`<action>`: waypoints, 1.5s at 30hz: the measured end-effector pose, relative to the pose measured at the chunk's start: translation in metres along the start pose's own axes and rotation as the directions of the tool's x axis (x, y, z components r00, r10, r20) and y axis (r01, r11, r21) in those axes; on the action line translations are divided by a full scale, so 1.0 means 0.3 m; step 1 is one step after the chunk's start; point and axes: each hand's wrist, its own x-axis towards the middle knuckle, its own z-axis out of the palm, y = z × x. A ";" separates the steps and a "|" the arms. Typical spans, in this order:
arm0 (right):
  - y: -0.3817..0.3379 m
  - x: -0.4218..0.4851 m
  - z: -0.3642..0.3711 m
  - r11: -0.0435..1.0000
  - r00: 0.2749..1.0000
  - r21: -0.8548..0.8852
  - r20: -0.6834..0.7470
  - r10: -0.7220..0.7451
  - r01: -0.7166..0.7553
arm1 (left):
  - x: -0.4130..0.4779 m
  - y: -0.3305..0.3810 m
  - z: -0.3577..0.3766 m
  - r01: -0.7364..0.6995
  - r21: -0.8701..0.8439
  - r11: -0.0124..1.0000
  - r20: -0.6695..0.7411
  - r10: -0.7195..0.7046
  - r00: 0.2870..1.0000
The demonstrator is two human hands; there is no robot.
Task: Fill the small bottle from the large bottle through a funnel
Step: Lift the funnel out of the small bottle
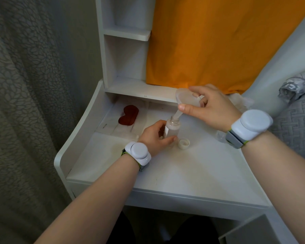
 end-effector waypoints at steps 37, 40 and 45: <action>0.023 -0.049 -0.002 0.998 0.991 0.059 -0.134 0.027 -0.019 | 0.006 -0.020 0.008 -0.017 0.008 1.000 -0.012 0.017 1.000; 0.032 -0.057 0.002 0.997 0.986 0.080 -0.168 0.016 -0.002 | 0.007 -0.018 0.007 -0.019 0.001 1.000 -0.007 0.019 1.000; 0.038 -0.062 0.004 0.997 0.986 0.075 -0.166 0.025 -0.013 | 0.007 -0.018 0.009 -0.025 -0.001 1.000 -0.008 0.025 1.000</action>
